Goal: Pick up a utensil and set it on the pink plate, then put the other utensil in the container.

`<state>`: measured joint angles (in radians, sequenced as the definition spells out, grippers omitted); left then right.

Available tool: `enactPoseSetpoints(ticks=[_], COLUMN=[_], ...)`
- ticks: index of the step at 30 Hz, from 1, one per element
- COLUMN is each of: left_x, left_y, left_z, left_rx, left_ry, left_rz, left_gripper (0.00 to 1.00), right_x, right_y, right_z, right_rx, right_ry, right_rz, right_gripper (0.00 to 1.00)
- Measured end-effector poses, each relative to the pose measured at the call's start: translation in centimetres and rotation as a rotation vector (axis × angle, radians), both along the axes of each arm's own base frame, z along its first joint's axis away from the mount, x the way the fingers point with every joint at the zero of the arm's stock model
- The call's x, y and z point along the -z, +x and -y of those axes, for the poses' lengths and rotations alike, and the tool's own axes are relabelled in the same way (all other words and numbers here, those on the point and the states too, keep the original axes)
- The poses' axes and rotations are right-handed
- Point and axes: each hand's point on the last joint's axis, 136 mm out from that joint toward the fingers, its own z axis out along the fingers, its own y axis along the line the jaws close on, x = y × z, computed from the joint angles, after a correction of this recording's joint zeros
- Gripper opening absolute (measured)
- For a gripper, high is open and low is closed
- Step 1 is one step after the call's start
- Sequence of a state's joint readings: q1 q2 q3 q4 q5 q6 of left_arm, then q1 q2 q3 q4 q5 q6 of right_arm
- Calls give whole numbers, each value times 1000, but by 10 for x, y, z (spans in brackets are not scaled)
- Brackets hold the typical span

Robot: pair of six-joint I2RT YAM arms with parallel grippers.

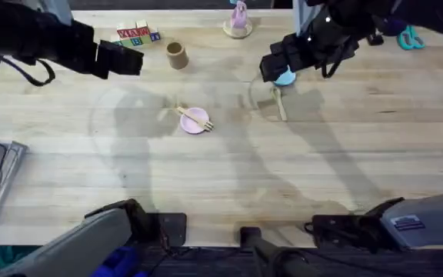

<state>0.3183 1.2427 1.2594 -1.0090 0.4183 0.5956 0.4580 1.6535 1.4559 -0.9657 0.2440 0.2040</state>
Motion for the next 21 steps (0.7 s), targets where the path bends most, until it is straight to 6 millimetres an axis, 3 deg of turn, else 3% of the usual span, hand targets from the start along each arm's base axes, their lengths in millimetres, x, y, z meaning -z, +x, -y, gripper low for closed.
enactPoseSetpoints(ticks=[21], left_x=[0], left_y=[0], left_z=[0], left_rx=[2], left_ry=[1], left_rz=[-1], left_gripper=[993], right_x=[3], right_y=[-8], right_z=[-21], right_rx=[6], right_ry=[129], right_rz=[-52], right_gripper=[996])
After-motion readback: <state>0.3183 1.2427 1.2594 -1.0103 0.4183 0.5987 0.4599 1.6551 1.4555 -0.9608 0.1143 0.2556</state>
